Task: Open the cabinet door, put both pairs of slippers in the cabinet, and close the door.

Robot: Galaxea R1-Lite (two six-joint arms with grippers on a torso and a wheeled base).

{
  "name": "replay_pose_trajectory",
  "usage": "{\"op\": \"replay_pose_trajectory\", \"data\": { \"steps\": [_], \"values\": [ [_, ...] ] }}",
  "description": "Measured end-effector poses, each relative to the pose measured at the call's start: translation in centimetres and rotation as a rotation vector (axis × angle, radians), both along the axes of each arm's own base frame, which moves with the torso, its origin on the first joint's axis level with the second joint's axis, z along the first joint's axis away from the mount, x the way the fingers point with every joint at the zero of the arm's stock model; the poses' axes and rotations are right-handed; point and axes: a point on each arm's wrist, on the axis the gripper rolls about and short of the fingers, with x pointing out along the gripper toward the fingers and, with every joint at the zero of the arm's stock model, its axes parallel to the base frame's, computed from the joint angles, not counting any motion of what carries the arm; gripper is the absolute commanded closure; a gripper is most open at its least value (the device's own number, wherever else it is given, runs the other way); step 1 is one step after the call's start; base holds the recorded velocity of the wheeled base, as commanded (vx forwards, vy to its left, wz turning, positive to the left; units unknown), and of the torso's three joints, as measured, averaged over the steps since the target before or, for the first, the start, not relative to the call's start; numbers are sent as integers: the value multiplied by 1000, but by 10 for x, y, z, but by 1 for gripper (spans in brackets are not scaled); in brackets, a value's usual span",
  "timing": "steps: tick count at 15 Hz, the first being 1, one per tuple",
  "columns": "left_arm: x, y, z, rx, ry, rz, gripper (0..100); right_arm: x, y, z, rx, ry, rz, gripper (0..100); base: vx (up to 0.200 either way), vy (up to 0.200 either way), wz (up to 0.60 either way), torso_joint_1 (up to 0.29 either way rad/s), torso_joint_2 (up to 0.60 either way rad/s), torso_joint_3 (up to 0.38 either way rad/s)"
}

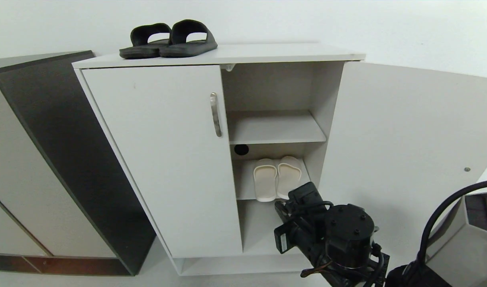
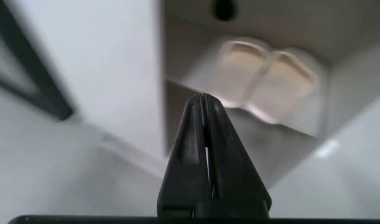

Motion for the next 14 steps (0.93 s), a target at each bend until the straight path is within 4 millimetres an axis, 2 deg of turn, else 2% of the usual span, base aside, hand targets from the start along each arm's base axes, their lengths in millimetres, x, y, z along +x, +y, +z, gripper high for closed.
{"op": "replay_pose_trajectory", "data": {
  "steps": [7,14],
  "values": [
    [0,0,0,0,0,0,100,-3,-8,2,2,10,6,100,0,0,0,-1,0,7],
    [0,0,0,-1,0,0,100,-2,-7,1,-2,12,6,100,0,200,0,2,3,4]
  ]
}}
